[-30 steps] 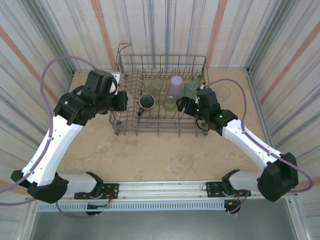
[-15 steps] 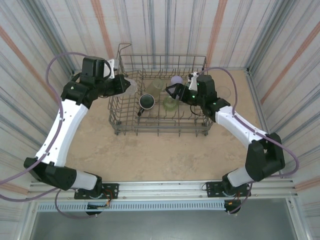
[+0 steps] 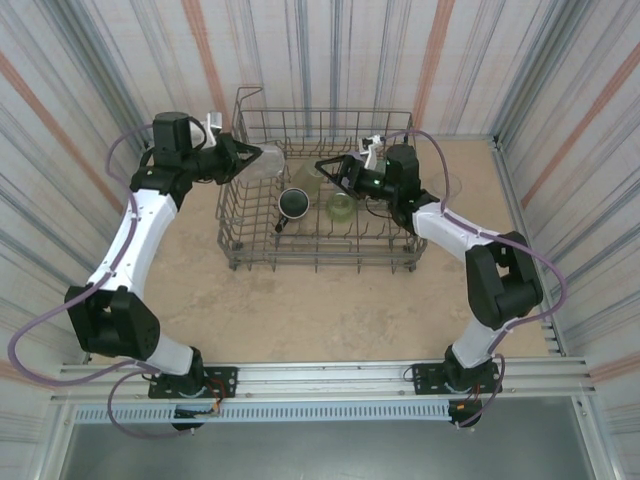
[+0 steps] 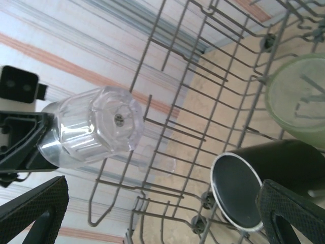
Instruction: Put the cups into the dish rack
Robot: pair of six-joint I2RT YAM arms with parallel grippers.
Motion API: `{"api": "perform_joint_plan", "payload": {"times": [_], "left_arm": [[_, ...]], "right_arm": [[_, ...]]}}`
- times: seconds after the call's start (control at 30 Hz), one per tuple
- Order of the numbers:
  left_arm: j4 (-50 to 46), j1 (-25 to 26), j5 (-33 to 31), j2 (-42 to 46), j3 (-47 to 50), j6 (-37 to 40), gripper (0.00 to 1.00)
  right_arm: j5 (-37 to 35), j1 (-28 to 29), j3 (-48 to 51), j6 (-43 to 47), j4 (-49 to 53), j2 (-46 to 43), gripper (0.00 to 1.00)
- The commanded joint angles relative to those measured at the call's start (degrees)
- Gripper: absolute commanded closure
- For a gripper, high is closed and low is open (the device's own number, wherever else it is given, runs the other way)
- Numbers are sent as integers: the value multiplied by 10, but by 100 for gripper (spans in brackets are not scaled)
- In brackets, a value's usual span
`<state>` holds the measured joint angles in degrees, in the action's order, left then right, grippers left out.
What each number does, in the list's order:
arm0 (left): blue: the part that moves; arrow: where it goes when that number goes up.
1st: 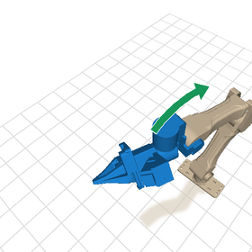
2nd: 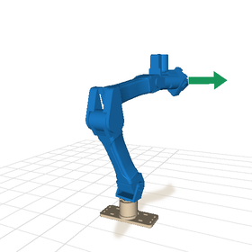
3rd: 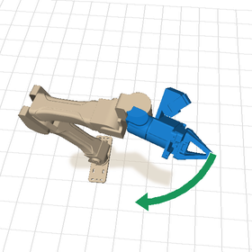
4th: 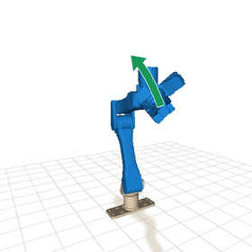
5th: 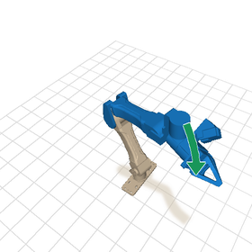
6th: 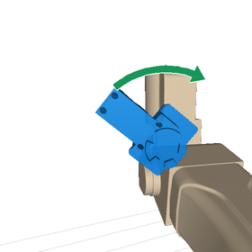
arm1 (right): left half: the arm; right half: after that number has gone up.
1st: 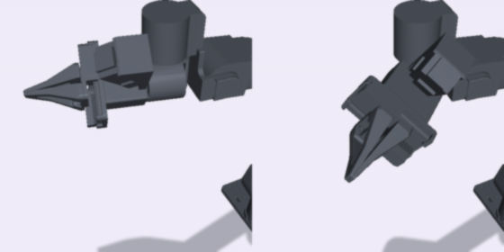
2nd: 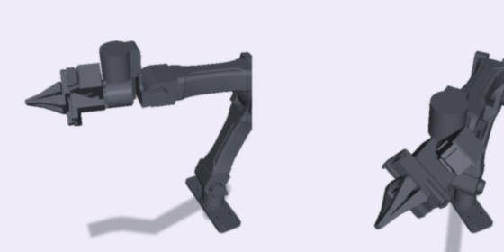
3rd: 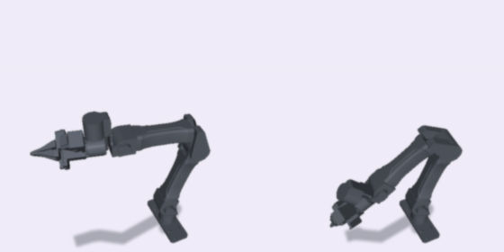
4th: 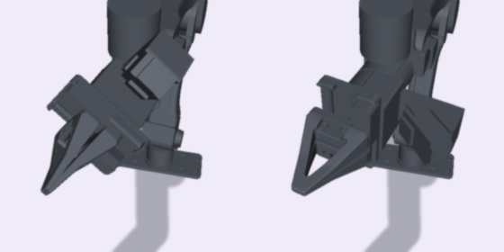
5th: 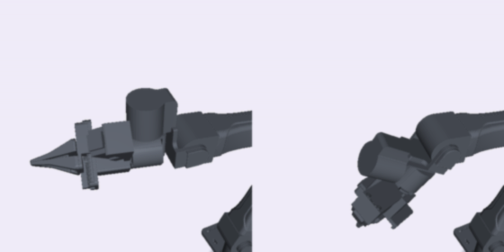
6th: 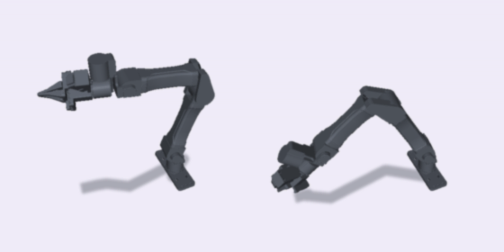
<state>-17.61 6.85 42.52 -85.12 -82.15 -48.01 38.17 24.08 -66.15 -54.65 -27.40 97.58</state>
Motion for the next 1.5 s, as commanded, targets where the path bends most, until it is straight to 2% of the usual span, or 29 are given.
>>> {"api": "perform_joint_plan", "payload": {"times": [0.0,0.13,0.37,0.6,0.8,1.27,1.47], "left_arm": [[135,-7,77,0,26,-87,100],[178,-8,93,-7,41,-118,100],[324,-10,131,-17,86,-225,100],[356,-11,140,-15,103,-244,100],[432,-11,151,-26,121,-300,100],[476,-7,159,-27,146,-318,100],[490,-2,157,-22,161,-330,100]], "right_arm": [[25,13,-28,-23,-55,14,1],[36,25,-39,-42,-87,32,1],[36,39,-65,-58,-100,55,1],[41,46,-78,-80,-124,74,1],[29,46,-81,-98,-145,84,1],[29,54,-126,-145,-176,112,0],[25,55,-135,-161,-191,124,7]]}}
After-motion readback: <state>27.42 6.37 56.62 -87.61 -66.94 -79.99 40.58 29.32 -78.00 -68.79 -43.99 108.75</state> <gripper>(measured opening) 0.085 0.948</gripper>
